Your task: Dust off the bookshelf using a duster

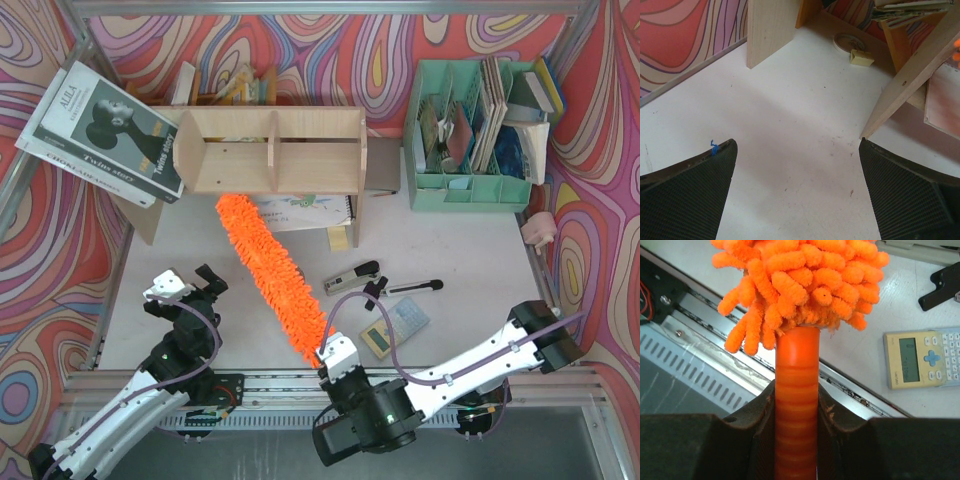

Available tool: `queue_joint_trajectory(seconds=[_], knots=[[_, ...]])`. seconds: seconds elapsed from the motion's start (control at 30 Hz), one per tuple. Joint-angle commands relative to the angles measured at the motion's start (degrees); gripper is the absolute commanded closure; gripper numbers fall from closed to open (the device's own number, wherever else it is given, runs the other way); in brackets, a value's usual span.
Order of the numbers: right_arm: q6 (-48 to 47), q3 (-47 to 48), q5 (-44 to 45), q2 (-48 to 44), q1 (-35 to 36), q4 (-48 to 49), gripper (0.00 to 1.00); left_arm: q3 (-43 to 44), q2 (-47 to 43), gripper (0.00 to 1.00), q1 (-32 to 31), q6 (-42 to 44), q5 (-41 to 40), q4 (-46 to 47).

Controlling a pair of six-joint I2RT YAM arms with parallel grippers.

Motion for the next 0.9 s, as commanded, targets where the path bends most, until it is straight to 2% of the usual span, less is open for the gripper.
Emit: queue_joint_trajectory(seconds=[0.0,0.13,0.3,0.57,0.87], knots=[[4.5,0.8,3.1,2.2,2.7,-5.4,1.0,-0.3,-0.1,0.01,0.4,-0.7,0.5,0.0],[7.5,0.9,2.3,4.0,4.6,-8.2,1.0,-0.3,-0.1,0.02,0.4,-0.7,0.6,-0.1],[7.6,-0.9,0.3,4.1,5.9,-6.8,1.0,-0.3,0.0,0.02,0.4,-0.7,0.5,0.0],[1.5,-6.1,-2.6,1.9,6.1,1.8,1.0,-0.3,0.4,0.01,0.4,-0.6,0.6,0.4],[-0.7,-7.8,-4.0,1.2,5.3,4.2,1.0,-0.3,0.8,0.01,0.4,-0.6,0.8,0.7]])
